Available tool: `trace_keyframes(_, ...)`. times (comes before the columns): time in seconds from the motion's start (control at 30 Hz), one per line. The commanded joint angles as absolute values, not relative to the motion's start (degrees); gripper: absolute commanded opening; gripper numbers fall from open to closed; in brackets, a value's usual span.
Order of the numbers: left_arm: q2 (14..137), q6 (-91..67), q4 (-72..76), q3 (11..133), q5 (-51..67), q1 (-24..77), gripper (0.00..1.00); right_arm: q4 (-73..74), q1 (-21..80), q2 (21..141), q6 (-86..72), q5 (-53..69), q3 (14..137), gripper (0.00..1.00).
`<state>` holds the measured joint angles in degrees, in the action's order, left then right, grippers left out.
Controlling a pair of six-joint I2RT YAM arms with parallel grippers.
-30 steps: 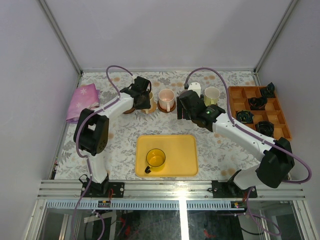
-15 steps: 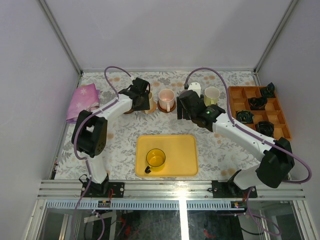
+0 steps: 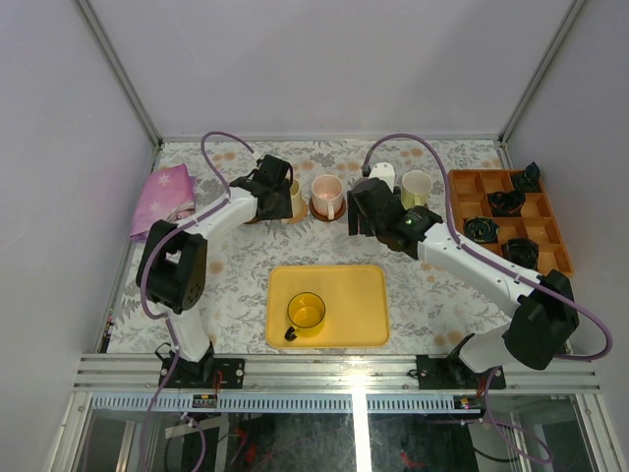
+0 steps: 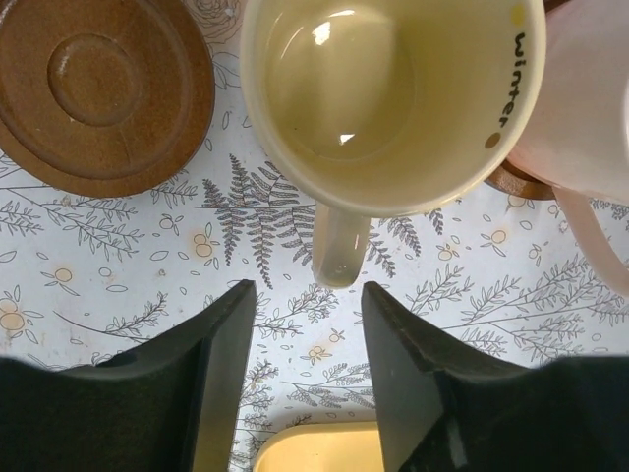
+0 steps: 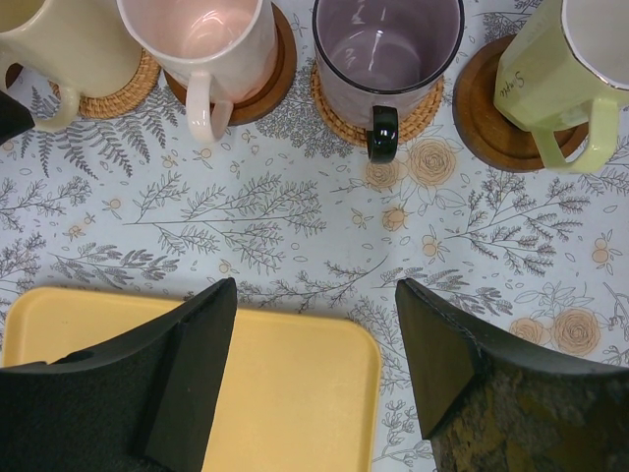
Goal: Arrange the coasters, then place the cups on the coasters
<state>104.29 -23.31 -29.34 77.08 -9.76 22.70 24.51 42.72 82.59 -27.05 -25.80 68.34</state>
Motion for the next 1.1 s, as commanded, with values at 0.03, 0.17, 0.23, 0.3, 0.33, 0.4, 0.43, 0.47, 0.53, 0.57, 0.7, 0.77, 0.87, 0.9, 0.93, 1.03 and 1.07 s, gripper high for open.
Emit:
trace_keyframes(0.03, 100.2, -23.5, -29.2, 76.1, -6.8, 22.3, 0.53, 22.5, 43.1, 80.7, -27.3, -25.6, 68.0, 0.74)
trace_keyframes(0.17, 97.4, -23.4, -29.5, 75.1, -2.9, 22.5, 0.67, 22.5, 43.0, 80.4, -27.4, -25.8, 67.6, 0.74)
trace_keyframes(0.23, 95.6, -23.4, -30.1, 74.1, -1.6, 22.7, 0.69, 22.7, 43.0, 80.4, -27.2, -25.8, 67.5, 0.74)
trace_keyframes(0.3, 93.3, -23.4, -30.7, 72.7, -0.1, 23.0, 0.71, 22.8, 43.1, 80.4, -27.3, -25.9, 67.6, 0.74)
trace_keyframes(0.33, 92.0, -23.4, -31.2, 71.7, 0.8, 23.2, 0.73, 22.9, 43.1, 80.3, -27.2, -25.9, 67.6, 0.74)
trace_keyframes(0.4, 89.0, -23.3, -32.1, 69.4, 2.7, 23.8, 0.79, 23.0, 43.0, 80.2, -27.0, -26.1, 67.6, 0.74)
trace_keyframes(0.43, 87.3, -23.3, -32.6, 68.0, 3.2, 24.2, 0.82, 23.0, 43.0, 80.1, -26.9, -26.0, 67.6, 0.74)
trace_keyframes(0.47, 85.0, -23.3, -33.4, 66.7, 3.5, 24.6, 0.86, 23.0, 43.1, 80.0, -26.9, -26.0, 67.6, 0.74)
trace_keyframes(0.53, 81.3, -23.5, -35.4, 64.3, 4.3, 25.9, 0.93, 23.1, 43.0, 80.0, -26.8, -25.7, 67.7, 0.74)
trace_keyframes(0.57, 79.6, -23.8, -36.6, 63.3, 5.0, 26.5, 0.95, 23.1, 43.0, 80.0, -26.8, -25.7, 67.5, 0.74)
trace_keyframes(0.7, 72.6, -25.0, -41.7, 60.1, 7.2, 29.5, 1.00, 23.3, 43.0, 80.9, -26.6, -25.0, 67.6, 0.74)
trace_keyframes(0.77, 69.5, -25.6, -44.0, 58.9, 8.3, 31.2, 1.00, 23.4, 43.1, 81.3, -26.6, -24.8, 67.8, 0.74)
trace_keyframes(0.87, 64.8, -27.1, -46.0, 56.6, 10.3, 33.7, 1.00, 22.9, 43.1, 81.9, -26.6, -23.9, 68.0, 0.74)
trace_keyframes(0.9, 63.4, -27.7, -46.4, 55.7, 11.1, 34.3, 1.00, 22.8, 43.1, 82.1, -26.7, -23.5, 68.1, 0.74)
trace_keyframes(0.93, 61.8, -28.2, -46.8, 54.9, 12.2, 34.9, 1.00, 22.7, 43.0, 82.4, -27.0, -22.9, 68.2, 0.74)
trace_keyframes(1.03, 57.8, -30.2, -47.4, 51.6, 13.9, 37.5, 1.00, 22.4, 43.0, 82.9, -27.6, -21.1, 68.1, 0.74)
trace_keyframes(1.07, 56.7, -31.3, -47.4, 50.3, 13.9, 38.5, 1.00, 22.4, 43.0, 83.0, -27.8, -20.6, 67.8, 0.74)
